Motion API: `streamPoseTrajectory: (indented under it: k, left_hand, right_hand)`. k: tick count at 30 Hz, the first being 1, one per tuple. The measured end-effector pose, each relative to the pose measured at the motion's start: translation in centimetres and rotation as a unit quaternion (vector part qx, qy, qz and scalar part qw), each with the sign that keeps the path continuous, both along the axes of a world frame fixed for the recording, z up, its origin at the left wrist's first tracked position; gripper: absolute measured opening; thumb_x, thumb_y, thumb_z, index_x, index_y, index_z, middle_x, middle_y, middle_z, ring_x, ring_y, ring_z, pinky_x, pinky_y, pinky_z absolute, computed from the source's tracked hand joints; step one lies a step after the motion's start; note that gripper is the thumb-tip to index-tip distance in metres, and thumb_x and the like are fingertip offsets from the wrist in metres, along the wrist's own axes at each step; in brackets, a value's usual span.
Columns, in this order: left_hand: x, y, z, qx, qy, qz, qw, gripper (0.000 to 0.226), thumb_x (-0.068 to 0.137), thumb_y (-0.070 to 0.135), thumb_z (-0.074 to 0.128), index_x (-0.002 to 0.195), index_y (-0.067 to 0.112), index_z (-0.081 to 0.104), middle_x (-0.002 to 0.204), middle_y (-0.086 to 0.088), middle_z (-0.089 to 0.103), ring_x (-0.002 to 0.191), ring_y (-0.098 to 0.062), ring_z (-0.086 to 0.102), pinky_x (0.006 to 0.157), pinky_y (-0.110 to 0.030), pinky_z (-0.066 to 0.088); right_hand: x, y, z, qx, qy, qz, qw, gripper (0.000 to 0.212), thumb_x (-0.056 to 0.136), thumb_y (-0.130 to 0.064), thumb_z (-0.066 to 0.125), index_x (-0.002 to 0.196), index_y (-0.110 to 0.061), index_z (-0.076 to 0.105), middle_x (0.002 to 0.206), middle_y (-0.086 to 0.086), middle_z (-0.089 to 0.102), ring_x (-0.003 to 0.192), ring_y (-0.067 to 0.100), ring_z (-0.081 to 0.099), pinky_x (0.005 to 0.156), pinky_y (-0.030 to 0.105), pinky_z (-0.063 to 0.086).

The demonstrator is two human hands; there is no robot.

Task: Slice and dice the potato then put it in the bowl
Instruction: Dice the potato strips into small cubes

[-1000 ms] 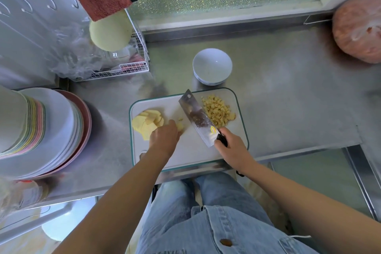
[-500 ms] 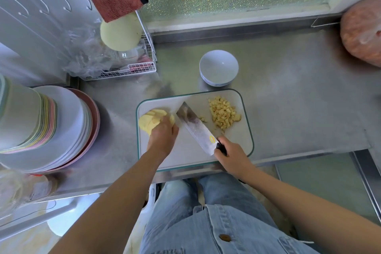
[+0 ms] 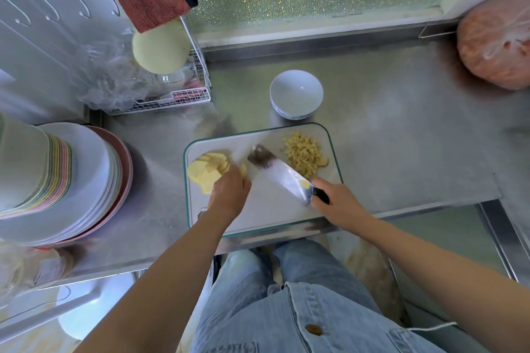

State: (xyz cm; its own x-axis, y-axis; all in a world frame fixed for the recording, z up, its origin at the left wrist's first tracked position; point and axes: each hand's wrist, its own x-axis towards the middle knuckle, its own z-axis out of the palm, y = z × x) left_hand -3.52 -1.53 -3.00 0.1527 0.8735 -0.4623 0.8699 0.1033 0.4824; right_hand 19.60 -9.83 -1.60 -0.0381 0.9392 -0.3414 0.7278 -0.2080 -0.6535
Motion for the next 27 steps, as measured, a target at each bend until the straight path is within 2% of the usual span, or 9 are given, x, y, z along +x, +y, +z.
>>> streamPoseTrajectory:
  k: [4, 6, 8, 10, 15, 18, 22, 24, 27]
  left_hand:
    - [0.1, 0.0, -0.2, -0.005, 0.002, -0.001, 1.000, 0.019, 0.098, 0.020, 0.044, 0.104, 0.002, 0.046, 0.083, -0.012, 0.052, 0.073, -0.030, 0.050, 0.064, -0.035, 0.041]
    - [0.1, 0.1, -0.1, 0.001, -0.001, 0.000, 1.000, 0.018, 0.098, 0.018, 0.043, 0.105, 0.002, 0.046, 0.081, -0.011, 0.051, 0.072, -0.029, 0.050, 0.064, -0.034, 0.041]
    - [0.1, 0.2, 0.0, 0.005, -0.002, 0.008, 1.000, 0.016, 0.098, 0.017, 0.043, 0.105, 0.003, 0.044, 0.080, -0.010, 0.049, 0.070, -0.028, 0.048, 0.063, -0.034, 0.039]
    - [0.1, 0.4, -0.3, 0.009, 0.000, 0.031, 0.999, 0.014, 0.099, 0.017, 0.042, 0.105, 0.004, 0.044, 0.076, -0.008, 0.047, 0.067, -0.026, 0.047, 0.060, -0.033, 0.037]
    - [0.1, 1.2, -0.9, 0.008, -0.013, 0.088, 0.996, 0.023, 0.099, 0.017, 0.041, 0.112, -0.003, 0.042, 0.077, -0.019, 0.055, 0.067, -0.034, 0.053, 0.057, -0.036, 0.039]
    - [0.4, 1.2, -0.8, 0.007, -0.003, 0.084, 0.996, 0.025, 0.100, 0.017, 0.040, 0.116, -0.002, 0.041, 0.076, -0.017, 0.052, 0.066, -0.033, 0.051, 0.058, -0.036, 0.037]
    - [0.8, 0.9, -0.7, 0.014, 0.005, 0.049, 0.999, 0.024, 0.100, 0.017, 0.040, 0.118, 0.000, 0.040, 0.070, -0.007, 0.045, 0.071, -0.034, 0.053, 0.059, -0.035, 0.037]
    - [1.2, 0.5, -0.6, 0.028, 0.018, 0.002, 0.999, 0.021, 0.100, 0.018, 0.040, 0.113, 0.002, 0.041, 0.075, -0.011, 0.050, 0.079, -0.039, 0.059, 0.061, -0.036, 0.042]
    - [2.1, 0.5, -0.6, 0.047, 0.071, -0.065, 0.994, 0.015, 0.099, 0.017, 0.039, 0.108, 0.005, 0.042, 0.082, -0.012, 0.056, 0.081, -0.037, 0.062, 0.062, -0.035, 0.042]
  right_hand:
    - [1.6, 0.8, -0.3, 0.000, -0.021, -0.025, 0.999, 0.012, 0.085, -0.012, 0.051, 0.077, -0.010, 0.041, 0.059, 0.007, 0.044, 0.053, 0.019, 0.036, 0.053, 0.033, 0.028]
    - [2.6, 1.3, 0.2, -0.013, 0.022, -0.064, 0.998, 0.010, 0.084, -0.010, 0.051, 0.078, -0.008, 0.043, 0.061, 0.012, 0.047, 0.054, 0.016, 0.038, 0.054, 0.031, 0.032]
    - [3.9, 1.7, 1.0, -0.035, 0.060, -0.064, 0.996, 0.009, 0.081, -0.015, 0.050, 0.077, -0.008, 0.045, 0.058, 0.004, 0.048, 0.053, 0.011, 0.039, 0.055, 0.029, 0.035]
    - [5.5, 1.9, 1.7, -0.043, 0.036, -0.009, 0.998, 0.015, 0.073, -0.027, 0.049, 0.075, -0.013, 0.048, 0.057, -0.005, 0.048, 0.053, 0.007, 0.039, 0.057, 0.028, 0.035]
    - [7.6, 1.8, 2.0, -0.088, -0.057, 0.125, 0.987, 0.026, 0.066, -0.041, 0.046, 0.073, -0.016, 0.051, 0.062, 0.003, 0.051, 0.056, 0.012, 0.040, 0.055, 0.030, 0.031]
    - [7.4, 2.2, 1.7, -0.089, -0.097, 0.140, 0.981, 0.013, 0.074, -0.028, 0.052, 0.075, -0.016, 0.050, 0.059, -0.001, 0.048, 0.056, 0.015, 0.040, 0.054, 0.030, 0.030]
    - [7.2, 3.4, 1.3, -0.043, -0.093, 0.057, 0.993, 0.010, 0.081, -0.012, 0.054, 0.079, -0.018, 0.046, 0.059, -0.001, 0.046, 0.057, 0.020, 0.041, 0.053, 0.032, 0.029]
    - [7.1, 3.8, 1.4, -0.035, -0.077, 0.037, 0.996, 0.007, 0.082, -0.010, 0.053, 0.081, -0.015, 0.048, 0.060, 0.000, 0.048, 0.055, 0.019, 0.041, 0.053, 0.032, 0.031]
    - [6.6, 3.7, 1.5, -0.034, -0.039, 0.038, 0.998, 0.006, 0.084, -0.007, 0.052, 0.080, -0.009, 0.047, 0.060, 0.003, 0.046, 0.054, 0.018, 0.036, 0.054, 0.032, 0.030]
